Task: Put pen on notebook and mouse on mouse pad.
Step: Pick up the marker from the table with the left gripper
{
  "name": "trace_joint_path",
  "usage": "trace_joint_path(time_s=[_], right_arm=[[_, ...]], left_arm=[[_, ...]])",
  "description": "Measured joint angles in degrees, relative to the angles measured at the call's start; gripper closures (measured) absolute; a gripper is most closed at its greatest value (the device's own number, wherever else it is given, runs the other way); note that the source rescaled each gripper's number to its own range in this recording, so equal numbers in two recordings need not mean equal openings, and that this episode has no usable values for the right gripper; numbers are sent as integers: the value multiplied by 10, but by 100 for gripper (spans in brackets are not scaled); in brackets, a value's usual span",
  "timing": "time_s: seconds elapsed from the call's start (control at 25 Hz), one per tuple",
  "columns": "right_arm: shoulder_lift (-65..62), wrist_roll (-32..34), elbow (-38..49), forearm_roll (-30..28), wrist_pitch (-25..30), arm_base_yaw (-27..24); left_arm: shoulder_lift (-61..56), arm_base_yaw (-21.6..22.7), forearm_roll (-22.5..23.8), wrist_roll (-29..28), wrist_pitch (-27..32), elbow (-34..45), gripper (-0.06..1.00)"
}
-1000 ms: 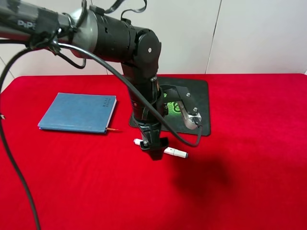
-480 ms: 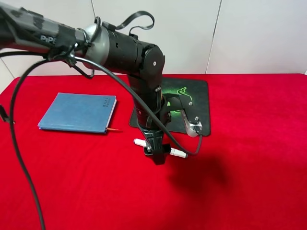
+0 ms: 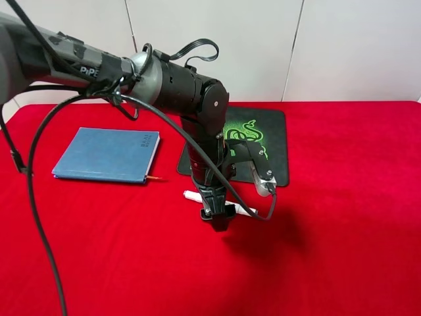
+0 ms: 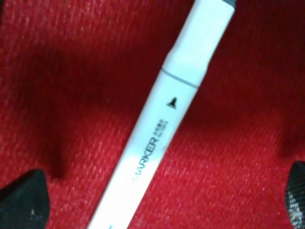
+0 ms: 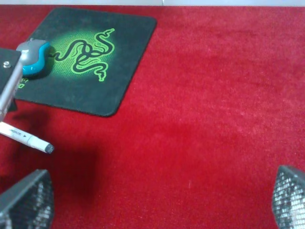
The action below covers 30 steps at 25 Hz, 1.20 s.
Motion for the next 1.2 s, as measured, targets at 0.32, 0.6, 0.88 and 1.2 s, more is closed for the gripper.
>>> trace_joint_path(time_s=[0.32, 0.6, 0.88, 1.2], right_arm=[[0, 0, 0, 0, 0, 0], [0, 0, 0, 0, 0, 0], [0, 0, 0, 0, 0, 0], [0, 0, 0, 0, 0, 0]], left_arm=[[9, 0, 3, 0, -5, 0, -4], [15, 0, 1, 0, -6, 0, 7], [15, 0, -11, -1, -6, 0, 32], [15, 0, -13, -1, -7, 0, 61]])
